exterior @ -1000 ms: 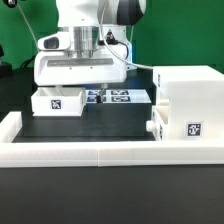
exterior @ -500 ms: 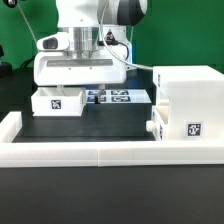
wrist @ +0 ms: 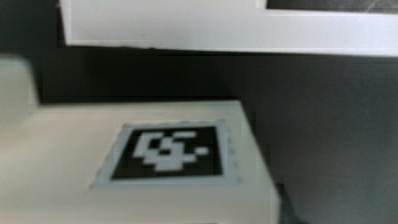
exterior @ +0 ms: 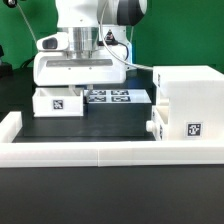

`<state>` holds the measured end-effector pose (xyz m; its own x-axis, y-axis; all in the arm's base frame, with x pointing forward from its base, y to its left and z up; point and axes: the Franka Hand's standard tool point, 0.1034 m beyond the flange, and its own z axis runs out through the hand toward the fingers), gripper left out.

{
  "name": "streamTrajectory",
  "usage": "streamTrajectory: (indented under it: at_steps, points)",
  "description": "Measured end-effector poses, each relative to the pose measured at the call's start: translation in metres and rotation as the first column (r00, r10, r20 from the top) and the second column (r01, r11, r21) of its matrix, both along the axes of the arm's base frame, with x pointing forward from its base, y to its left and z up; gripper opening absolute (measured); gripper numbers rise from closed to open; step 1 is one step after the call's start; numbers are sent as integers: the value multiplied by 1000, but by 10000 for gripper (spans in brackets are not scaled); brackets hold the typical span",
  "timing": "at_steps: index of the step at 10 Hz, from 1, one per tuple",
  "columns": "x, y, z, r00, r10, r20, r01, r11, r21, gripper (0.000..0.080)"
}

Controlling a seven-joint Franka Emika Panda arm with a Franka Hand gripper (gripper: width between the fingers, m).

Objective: Assemble drawer

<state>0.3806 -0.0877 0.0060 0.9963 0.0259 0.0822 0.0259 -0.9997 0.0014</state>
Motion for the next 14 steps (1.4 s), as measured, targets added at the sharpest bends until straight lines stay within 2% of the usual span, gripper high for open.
streamTrajectory:
  at_steps: [5,7,10,11,14]
  points:
    - [0,0,0,1000,14,0,-14,1000,-1,41]
    - [7,3,9,986,167,13,-167,986,-18,42]
    - [20,5,28,967,254,-17,-254,967,1,42]
    - [18,4,25,968,249,-12,-249,968,-3,42]
    - [17,4,22,879,476,-21,-476,879,-16,42]
